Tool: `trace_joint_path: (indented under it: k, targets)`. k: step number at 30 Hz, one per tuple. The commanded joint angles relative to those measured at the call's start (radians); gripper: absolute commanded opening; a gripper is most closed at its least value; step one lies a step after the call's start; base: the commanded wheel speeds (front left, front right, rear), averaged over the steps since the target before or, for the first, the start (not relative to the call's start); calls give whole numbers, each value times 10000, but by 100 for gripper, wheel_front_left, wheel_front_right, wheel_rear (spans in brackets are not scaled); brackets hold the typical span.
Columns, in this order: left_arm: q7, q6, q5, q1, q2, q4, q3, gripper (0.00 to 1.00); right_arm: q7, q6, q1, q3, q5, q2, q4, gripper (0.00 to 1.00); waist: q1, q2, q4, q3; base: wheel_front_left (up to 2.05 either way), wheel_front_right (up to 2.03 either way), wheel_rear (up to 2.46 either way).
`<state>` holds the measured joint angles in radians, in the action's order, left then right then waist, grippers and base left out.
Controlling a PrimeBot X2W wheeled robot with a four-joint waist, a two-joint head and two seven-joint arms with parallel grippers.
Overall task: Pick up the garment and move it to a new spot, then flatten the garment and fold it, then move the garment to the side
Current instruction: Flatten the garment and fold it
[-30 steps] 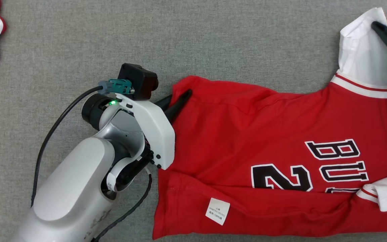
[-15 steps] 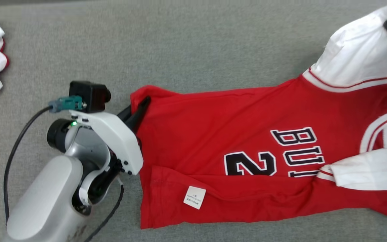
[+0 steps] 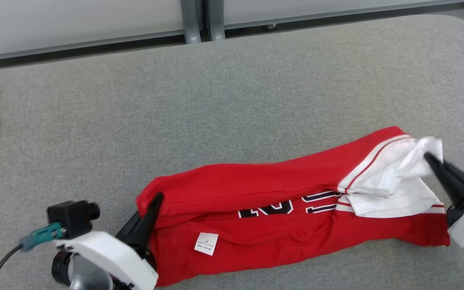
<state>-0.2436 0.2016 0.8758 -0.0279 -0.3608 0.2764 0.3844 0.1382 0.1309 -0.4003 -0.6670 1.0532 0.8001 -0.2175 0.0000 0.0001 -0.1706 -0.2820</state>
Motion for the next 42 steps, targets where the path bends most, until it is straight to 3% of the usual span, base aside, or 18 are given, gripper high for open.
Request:
trace_joint_path:
  k: [1, 9, 10, 11, 12, 13, 18, 22, 26, 34, 42]
  targets:
    - [125, 72, 147, 200, 12, 120, -172, 0, 101, -2, 228, 56, 46, -50, -79, 0, 0, -1, -86, 104, 0, 0, 0]
    - [53, -4, 532, 968, -34, 347, -128, 0, 176, 0, 727, 4, -278, -720, -798, 0, 0, -1, -125, 249, 0, 0, 0]
    - [26, 13, 557, 1083, -49, 265, -102, 5, 169, 0, 703, -14, -342, -791, -858, 33, 0, -1, -132, 258, 0, 0, 0]
    - [6, -11, 605, 1203, -60, 171, -53, 43, 104, 0, 694, -75, -429, -811, -926, 100, 0, -1, -136, 269, 0, 0, 0]
    - [-17, -58, 700, 1342, -38, 51, -22, 94, 23, 0, 714, -95, -447, -820, -1057, 100, 0, -1, -131, 272, 0, 0, 0]
    - [-45, -77, 738, 1464, -85, -121, -9, 100, -80, 0, 730, -113, -523, -803, -1133, 100, 0, -1, -121, 275, 0, 0, 0]
    - [143, 2, 302, 2097, -558, -901, 26, 100, -333, 0, 802, 379, -19, -451, -932, 100, 0, -1, -157, 326, 0, 0, 0]
    - [1708, 704, -245, 2235, -493, -1046, -1047, 100, -812, 0, 535, 1094, 425, 33, -710, 100, 0, -1, -173, 230, 0, 0, 0]
    - [3359, 1161, -1280, 1792, -325, -1237, -1494, 100, -1827, 7, -105, 1337, 290, -319, -999, 100, 0, -1, -91, 104, 0, 0, 0]
    - [4689, 625, -2103, 1054, 438, -2103, -776, 100, -2854, 0, -986, 960, -1117, -2157, -3254, 100, 0, -1, 367, 101, 0, 0, 0]
    - [5031, 263, -2264, 1267, 789, -2592, -1054, 100, -3240, -2, -253, 765, -1567, -2390, -4280, 100, 0, -1, 546, 265, 0, 0, 0]
